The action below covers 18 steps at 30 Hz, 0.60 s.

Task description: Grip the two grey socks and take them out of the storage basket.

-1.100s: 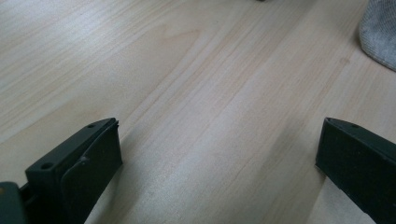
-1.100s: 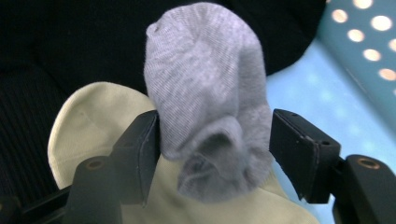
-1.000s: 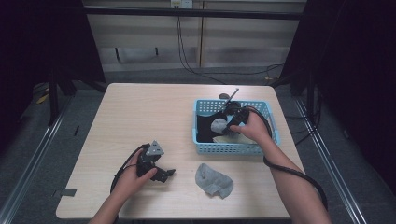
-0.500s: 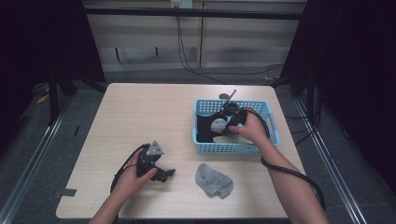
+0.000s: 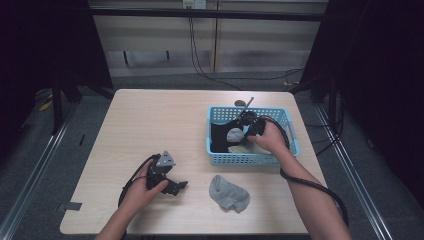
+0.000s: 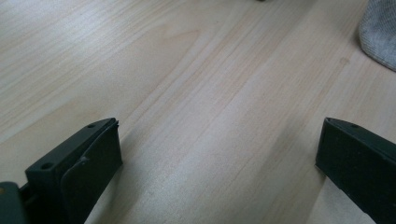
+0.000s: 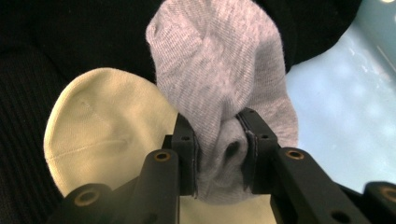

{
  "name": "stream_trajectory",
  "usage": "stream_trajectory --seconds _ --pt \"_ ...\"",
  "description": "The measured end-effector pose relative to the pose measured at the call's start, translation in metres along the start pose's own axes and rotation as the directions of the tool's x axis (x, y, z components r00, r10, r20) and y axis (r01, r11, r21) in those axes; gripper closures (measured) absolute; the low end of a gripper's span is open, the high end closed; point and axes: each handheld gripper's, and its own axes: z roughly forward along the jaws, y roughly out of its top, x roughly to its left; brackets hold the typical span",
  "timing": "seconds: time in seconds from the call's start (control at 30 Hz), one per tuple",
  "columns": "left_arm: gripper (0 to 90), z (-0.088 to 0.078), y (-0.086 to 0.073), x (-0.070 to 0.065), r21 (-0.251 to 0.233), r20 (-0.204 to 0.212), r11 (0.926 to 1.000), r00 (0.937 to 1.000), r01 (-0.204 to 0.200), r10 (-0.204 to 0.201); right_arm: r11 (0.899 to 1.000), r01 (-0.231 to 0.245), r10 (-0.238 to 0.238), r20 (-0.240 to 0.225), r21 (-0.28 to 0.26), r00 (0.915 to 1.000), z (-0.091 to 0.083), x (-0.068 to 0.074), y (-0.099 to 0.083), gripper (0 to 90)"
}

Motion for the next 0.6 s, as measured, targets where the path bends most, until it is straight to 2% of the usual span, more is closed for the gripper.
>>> stream_trajectory --seconds 0.23,0.5,0.6 --pt "0.0 0.0 0.0 0.0 0.0 0.0 1.0 1.0 0.0 0.0 1.0 -0.022 0.022 -0.014 0.005 0.9997 -0.006 0.0 -0.001 76.4" --pt "0.0 0.0 0.0 -0.001 -0.006 -0.001 0.9999 1.0 0.008 -0.008 1.0 -0.007 0.007 -0.014 -0.003 0.9999 -0.017 -0.004 -0.004 79.1" --pt "0.0 0.0 0.0 -0.001 -0.007 -0.001 0.9999 1.0 0.009 -0.009 1.0 -0.017 0.017 -0.024 -0.017 0.9996 -0.021 -0.003 -0.005 79.5"
